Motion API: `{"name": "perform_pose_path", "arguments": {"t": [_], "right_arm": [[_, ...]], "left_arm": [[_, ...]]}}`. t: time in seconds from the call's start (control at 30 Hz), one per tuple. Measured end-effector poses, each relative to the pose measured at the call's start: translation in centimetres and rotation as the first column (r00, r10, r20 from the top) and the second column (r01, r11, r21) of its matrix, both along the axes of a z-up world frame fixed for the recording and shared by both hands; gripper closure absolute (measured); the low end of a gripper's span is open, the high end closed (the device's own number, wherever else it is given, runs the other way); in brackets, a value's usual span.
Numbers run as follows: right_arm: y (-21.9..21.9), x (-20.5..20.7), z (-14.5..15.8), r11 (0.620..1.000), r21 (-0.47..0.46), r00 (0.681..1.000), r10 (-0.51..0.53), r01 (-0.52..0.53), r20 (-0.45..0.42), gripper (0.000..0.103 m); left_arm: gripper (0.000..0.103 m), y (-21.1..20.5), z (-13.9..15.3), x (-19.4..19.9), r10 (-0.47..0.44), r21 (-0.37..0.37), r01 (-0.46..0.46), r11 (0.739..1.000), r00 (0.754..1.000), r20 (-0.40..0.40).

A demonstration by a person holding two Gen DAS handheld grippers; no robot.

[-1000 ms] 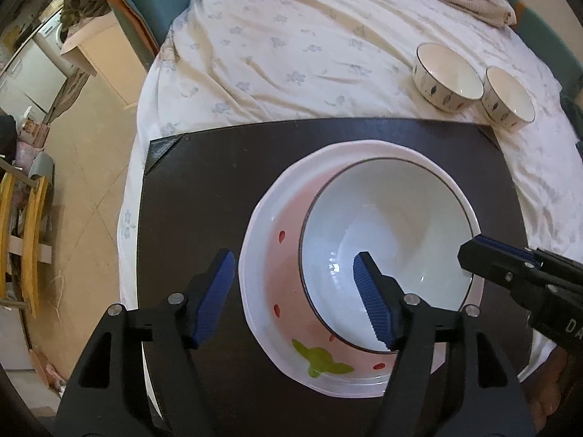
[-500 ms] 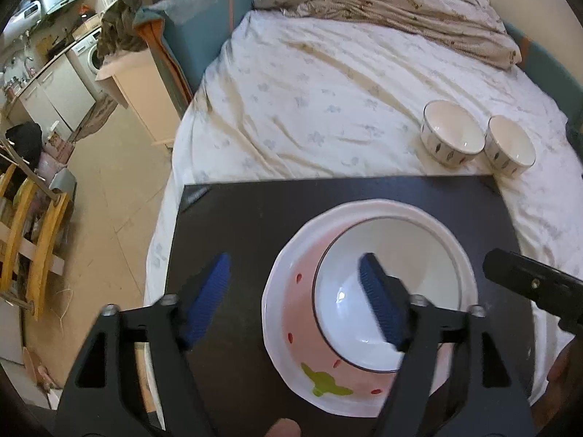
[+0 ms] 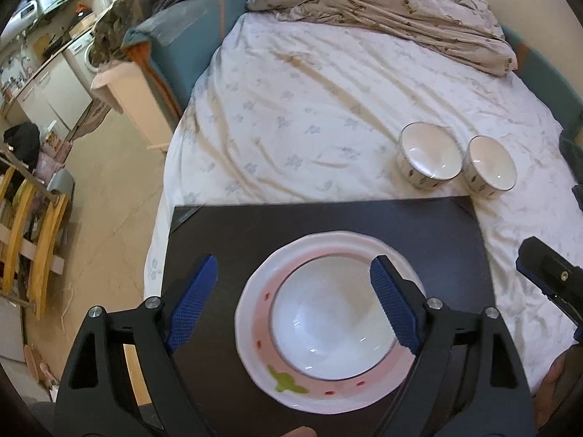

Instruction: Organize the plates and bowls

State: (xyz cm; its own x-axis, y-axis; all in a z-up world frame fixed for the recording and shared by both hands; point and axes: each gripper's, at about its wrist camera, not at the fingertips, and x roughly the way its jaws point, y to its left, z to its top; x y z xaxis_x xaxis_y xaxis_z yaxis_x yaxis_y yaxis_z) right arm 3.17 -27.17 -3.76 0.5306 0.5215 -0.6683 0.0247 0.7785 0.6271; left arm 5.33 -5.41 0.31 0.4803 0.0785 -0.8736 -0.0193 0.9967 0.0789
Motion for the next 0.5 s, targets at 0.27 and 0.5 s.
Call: {"name": "perform_pose_path", "arguments": {"t": [0.27,0.5], "right_arm": [[-5.3,0.5,1.2,0.995,0.031,0.996,-0.093,0.093,-0.006,0.027],[-10.3,4.5,-1.9,0.969,0.108,0.967,-0.205,0.223,-0.154,0.027]], "left_arm": [[0.019,-4.5,1.5,2.9,-0.068,-0.030,0.068,0.997,0.998,-0.008],[0.020,-6.4,0.0,8.3,-0.031,-0.106,0.022,0.994,0.997,-0.076]]}}
